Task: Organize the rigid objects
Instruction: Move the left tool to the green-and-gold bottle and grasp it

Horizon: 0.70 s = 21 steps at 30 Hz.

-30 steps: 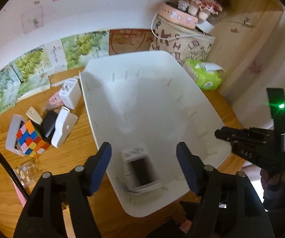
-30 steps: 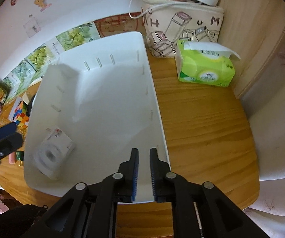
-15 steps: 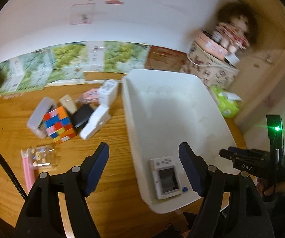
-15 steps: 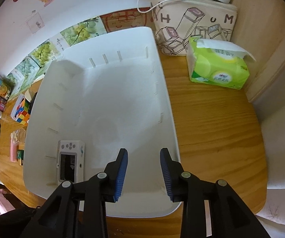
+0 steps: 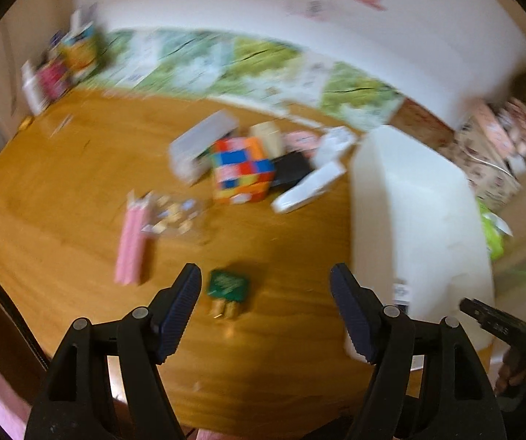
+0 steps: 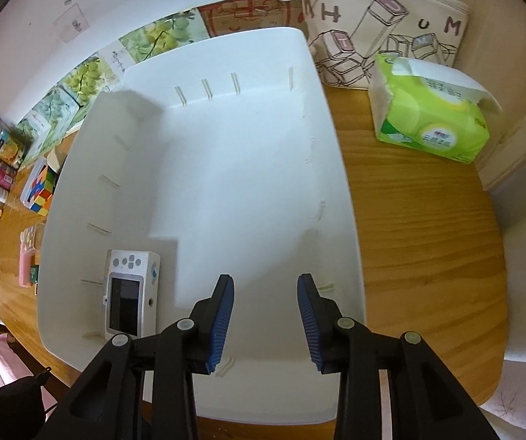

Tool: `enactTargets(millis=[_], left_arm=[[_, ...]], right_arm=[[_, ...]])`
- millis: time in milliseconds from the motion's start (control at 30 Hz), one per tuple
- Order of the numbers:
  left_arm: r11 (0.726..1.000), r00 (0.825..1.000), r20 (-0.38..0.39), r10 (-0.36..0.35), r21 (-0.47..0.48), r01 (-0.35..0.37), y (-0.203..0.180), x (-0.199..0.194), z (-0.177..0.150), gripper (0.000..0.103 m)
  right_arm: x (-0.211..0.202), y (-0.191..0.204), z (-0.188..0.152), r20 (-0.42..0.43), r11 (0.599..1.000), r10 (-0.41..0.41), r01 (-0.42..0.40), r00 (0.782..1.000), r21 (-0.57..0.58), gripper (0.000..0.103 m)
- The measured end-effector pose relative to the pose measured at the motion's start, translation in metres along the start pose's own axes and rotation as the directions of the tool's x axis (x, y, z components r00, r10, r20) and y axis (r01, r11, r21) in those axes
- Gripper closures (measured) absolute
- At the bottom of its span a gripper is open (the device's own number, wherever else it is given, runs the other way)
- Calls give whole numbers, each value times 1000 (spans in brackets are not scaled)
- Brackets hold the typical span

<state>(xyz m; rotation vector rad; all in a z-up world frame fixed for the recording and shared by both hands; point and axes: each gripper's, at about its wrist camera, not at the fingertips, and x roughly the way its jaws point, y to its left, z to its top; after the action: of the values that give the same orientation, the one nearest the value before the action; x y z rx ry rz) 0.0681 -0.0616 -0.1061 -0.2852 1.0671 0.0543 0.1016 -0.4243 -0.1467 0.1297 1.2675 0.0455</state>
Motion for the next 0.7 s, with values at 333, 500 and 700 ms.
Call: enactTargets(millis=[333, 500, 700], left_arm=[[985, 993, -95, 68, -149, -82, 48, 17, -16, 27], [975, 987, -145, 75, -198, -103, 66, 30, -15, 27], [959, 972, -223, 77, -249, -133, 85, 49, -16, 27]], right_arm=[[8, 5, 9, -40, 1000, 15, -16, 999, -24, 96], [6, 1, 13, -38, 1000, 13, -13, 999, -12, 100], [7, 7, 15, -50, 997, 77, -77, 996, 0, 102]])
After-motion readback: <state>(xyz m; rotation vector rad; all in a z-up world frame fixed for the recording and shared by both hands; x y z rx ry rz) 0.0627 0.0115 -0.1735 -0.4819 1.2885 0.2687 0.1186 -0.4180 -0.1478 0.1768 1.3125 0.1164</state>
